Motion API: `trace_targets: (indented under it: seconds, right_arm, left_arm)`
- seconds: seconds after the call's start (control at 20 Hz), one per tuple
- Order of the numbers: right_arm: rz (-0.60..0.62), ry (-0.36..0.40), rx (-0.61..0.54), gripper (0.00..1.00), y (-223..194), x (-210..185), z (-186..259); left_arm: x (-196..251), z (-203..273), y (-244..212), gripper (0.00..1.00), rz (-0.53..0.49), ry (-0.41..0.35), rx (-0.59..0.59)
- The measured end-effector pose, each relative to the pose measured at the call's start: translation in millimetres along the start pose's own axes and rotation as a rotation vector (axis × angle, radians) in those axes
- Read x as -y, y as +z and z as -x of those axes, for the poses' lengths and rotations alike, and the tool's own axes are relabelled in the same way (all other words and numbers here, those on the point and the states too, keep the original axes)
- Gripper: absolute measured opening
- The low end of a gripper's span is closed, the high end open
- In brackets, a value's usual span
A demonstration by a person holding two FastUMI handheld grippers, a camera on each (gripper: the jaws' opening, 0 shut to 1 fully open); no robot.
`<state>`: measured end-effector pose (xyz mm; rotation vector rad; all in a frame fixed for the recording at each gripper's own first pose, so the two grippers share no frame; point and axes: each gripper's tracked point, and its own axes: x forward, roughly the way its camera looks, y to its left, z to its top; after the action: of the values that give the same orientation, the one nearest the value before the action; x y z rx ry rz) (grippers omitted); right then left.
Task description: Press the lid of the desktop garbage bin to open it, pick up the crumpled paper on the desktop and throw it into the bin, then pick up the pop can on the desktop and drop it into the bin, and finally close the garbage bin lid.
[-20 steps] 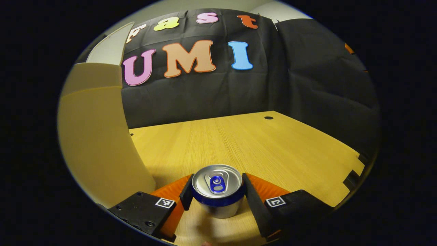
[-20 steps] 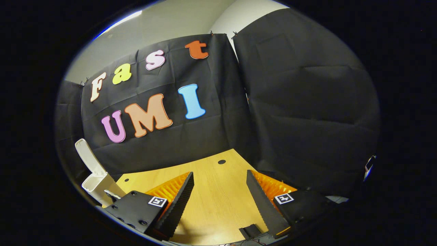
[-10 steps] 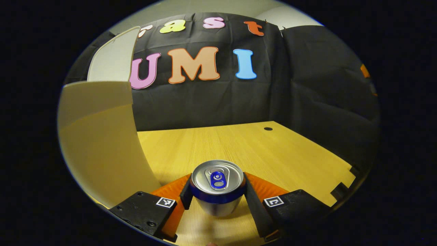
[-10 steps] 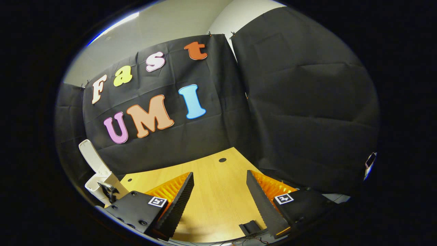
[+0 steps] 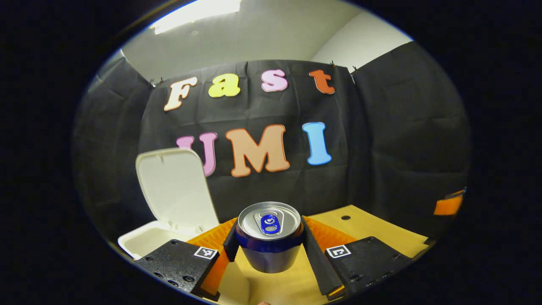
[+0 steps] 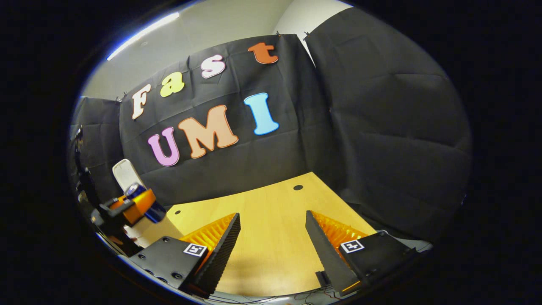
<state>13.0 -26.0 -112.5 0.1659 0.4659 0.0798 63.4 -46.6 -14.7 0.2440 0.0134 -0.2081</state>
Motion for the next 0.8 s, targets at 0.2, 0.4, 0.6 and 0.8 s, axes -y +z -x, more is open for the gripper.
trace_targets:
  seconds: [0.2,0.4,0.6,0.8]
  right_arm:
    - [0.015,0.036,-0.009,0.98,-6.0,-14.2,-9.2]
    - [0.037,0.051,-0.022,0.98,-8.9,-21.7,-15.7]
    - [0.048,0.064,-0.033,0.98,-11.4,-30.2,-19.3]
    - [0.062,0.062,-0.032,0.98,-10.2,-32.8,-22.5]
  left_arm:
    - [-70.8,2.8,23.4,0.77,0.005,0.114,0.032]
    - [-151.3,14.6,9.3,0.78,-0.047,0.282,-0.006]
    - [-188.9,23.3,-7.3,0.79,-0.035,0.368,-0.029]
    - [-189.8,22.4,-5.1,0.86,-0.019,0.369,-0.012]
